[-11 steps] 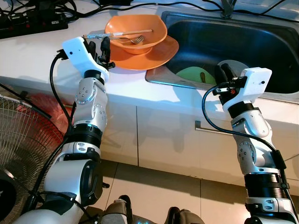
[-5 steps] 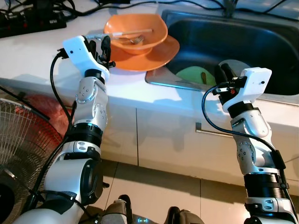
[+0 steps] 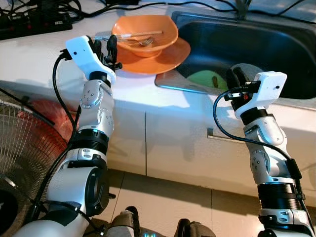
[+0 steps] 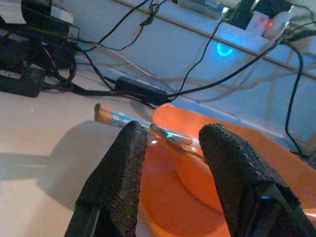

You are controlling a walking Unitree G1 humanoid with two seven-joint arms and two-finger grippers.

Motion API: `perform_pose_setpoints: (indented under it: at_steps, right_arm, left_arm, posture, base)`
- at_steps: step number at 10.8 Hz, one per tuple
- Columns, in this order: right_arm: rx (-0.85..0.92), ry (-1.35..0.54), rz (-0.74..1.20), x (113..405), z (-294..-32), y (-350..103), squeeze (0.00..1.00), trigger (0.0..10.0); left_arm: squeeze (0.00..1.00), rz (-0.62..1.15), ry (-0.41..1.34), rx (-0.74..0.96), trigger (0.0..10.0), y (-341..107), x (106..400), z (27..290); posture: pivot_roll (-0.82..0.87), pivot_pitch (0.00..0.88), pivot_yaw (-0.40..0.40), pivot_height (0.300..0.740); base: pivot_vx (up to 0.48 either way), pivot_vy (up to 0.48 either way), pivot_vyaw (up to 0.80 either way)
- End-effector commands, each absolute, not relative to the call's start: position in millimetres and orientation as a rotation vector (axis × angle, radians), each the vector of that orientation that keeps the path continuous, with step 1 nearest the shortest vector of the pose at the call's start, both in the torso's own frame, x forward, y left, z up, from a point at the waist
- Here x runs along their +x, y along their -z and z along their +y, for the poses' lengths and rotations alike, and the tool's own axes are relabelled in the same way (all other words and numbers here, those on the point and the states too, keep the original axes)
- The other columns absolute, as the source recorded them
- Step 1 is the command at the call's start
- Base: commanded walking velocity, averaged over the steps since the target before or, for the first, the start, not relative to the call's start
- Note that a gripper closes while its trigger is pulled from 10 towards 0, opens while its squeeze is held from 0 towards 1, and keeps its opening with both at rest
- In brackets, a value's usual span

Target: Kitchen organization

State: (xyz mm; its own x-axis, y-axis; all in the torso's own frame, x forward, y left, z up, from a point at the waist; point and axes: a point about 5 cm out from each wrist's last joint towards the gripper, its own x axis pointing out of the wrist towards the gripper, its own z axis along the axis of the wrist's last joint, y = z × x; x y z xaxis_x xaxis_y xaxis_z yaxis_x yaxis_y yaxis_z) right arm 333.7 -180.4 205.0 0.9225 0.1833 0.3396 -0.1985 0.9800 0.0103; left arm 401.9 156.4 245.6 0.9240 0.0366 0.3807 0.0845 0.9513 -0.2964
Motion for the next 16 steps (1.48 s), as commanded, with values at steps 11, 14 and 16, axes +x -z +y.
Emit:
perform_pose_setpoints:
  at_steps: [11, 14, 16]
  right_arm:
    - [0.048, -0.195, -0.343, 333.3, -181.1, -203.9, 0.0, 10.0]
    - [0.05, -0.196, -0.345, 333.1, -181.0, -203.8, 0.0, 10.0]
    - [0.051, -0.195, -0.344, 333.0, -180.8, -203.9, 0.0, 10.0]
  left_arm:
    - [0.0, -0.399, 0.025, -0.314, 10.0, -246.4, 402.3, 156.5]
    - [0.0, -0.405, 0.034, -0.315, 10.0, -247.2, 401.7, 153.5]
    - [0.0, -0.428, 0.047, -0.322, 10.0, -249.1, 400.0, 151.1]
  posture:
    - [-0.01, 0.178, -0.025, 0.74]
    - [-0.01, 0.178, -0.025, 0.74]
    - [-0.01, 0.182, -0.025, 0.74]
  base:
    - [0.122, 0.0, 0.0]
    - [0.28, 0.0, 0.0]
    - [0.0, 0.0, 0.0]
